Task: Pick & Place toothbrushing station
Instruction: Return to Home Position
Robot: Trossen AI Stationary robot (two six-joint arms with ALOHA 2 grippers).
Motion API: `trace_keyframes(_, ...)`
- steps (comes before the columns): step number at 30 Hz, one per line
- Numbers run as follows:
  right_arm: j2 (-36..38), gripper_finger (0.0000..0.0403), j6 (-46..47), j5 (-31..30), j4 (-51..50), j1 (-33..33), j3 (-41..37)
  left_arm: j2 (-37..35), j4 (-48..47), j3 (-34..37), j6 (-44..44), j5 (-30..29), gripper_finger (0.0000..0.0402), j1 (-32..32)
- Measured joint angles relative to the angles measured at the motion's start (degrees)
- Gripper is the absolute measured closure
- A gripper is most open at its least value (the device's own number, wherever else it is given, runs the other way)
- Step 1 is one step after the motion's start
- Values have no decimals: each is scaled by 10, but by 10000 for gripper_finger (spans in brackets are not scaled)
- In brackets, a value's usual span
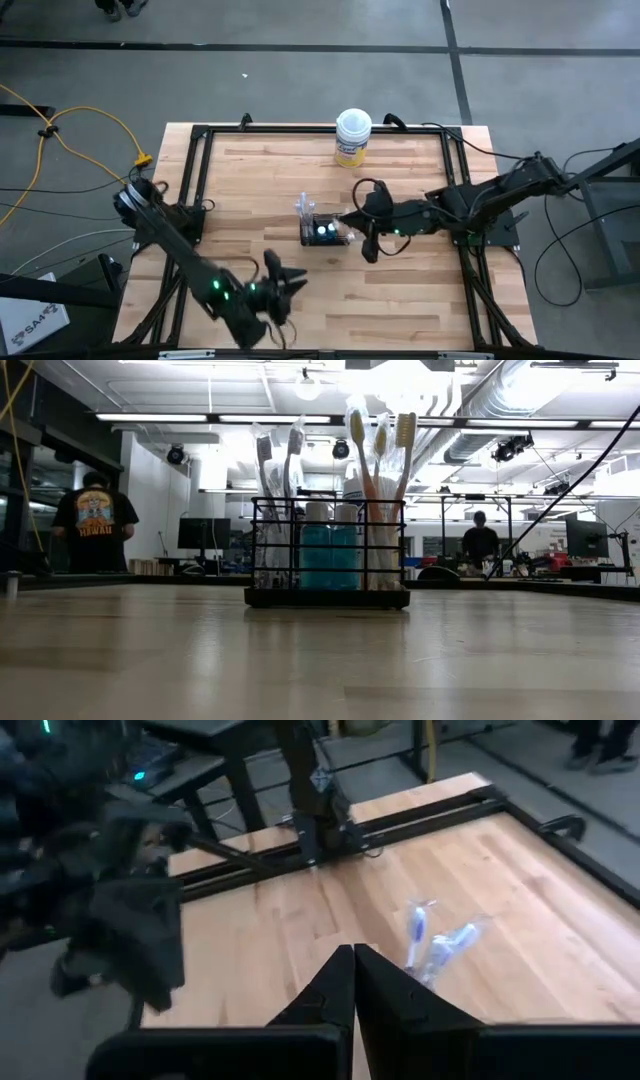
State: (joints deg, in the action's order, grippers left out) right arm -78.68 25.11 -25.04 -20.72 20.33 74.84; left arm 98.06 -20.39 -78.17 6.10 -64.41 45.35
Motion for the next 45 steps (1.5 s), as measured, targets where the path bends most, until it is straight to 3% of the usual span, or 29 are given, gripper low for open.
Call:
trace_keyframes(3, 4, 401, 0, -36, -11, 15, 0, -47, -94, 2, -93, 90, 280, -24)
trace_keyframes(6, 9, 401, 1, -88, -16, 30, -18, -83, -122, 18, -132, 118, 280, -42)
trace_keyframes(8, 17, 401, 7, -117, -11, 37, -38, -104, -121, 33, -139, 107, 280, -47)
trace_keyframes(14, 69, 401, 50, -171, 19, 40, -139, -179, -117, 110, -197, 1, 280, -47)
trace_keyframes(18, 129, 401, 52, -172, 98, 41, -231, -240, -104, 187, -241, -17, 280, -49)
trace_keyframes(22, 186, 401, 42, -167, 181, 41, -318, -294, -74, 245, -242, -5, 280, -48)
trace_keyframes(32, 281, 401, 21, -166, 253, 39, -445, -400, -37, 349, -210, 71, 280, -92)
trace_keyframes(36, 305, 401, 16, -166, 284, 39, -483, -442, 65, 420, -152, 114, 280, -145)
trace_keyframes(41, 323, 401, 15, -166, 294, 39, -516, -501, 204, 521, -82, 221, 280, -237)
trace_keyframes(45, 337, 401, 15, -166, 301, 39, -543, -552, 226, 571, -74, 253, 280, -303)
